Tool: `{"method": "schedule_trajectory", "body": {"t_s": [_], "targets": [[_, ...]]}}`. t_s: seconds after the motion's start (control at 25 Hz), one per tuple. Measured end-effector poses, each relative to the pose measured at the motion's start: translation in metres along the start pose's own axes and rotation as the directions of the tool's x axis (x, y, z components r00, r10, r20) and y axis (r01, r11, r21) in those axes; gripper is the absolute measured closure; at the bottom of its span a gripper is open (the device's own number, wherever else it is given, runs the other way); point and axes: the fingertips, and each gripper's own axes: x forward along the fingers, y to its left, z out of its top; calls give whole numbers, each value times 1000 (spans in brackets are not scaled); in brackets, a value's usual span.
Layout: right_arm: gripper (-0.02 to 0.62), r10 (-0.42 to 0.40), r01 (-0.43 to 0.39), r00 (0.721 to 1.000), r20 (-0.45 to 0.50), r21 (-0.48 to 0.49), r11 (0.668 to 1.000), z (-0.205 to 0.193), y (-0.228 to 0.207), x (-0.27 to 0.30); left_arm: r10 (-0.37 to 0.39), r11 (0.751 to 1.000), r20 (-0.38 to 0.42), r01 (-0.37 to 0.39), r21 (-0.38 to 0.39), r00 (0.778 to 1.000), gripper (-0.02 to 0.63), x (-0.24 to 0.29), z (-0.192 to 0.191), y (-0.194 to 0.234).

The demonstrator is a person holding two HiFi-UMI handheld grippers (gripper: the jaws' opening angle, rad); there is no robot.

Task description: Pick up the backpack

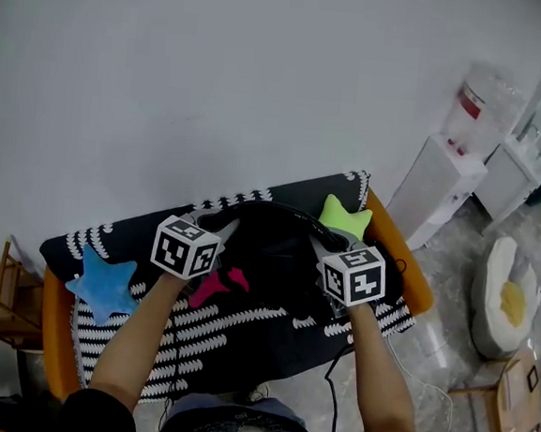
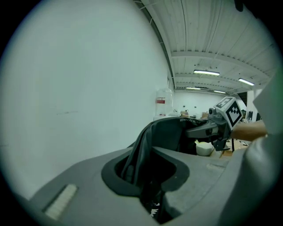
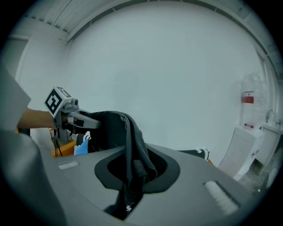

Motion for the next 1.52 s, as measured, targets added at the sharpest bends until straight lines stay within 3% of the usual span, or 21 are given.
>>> {"method": "schedule_trajectory", "body": {"t_s": [0.4, 0.6, 0.84, 1.52], "targets": [[532, -138, 140, 987, 86, -15, 990, 59, -10, -38, -59, 995, 101, 50, 89, 993, 549, -14, 64, -11], [533, -215, 216, 968, 130, 10, 976, 78, -20, -59, -97, 984, 144, 73, 162, 985, 549, -12, 95, -22], [534, -307, 308, 938, 162, 19, 951, 93, -26, -84, -142, 976, 190, 106, 191, 971, 549, -12, 117, -35], [534, -359, 359, 916, 176, 33, 933, 92, -33, -107, -178, 965, 197, 132, 228, 964, 549, -10, 129, -55]]}}
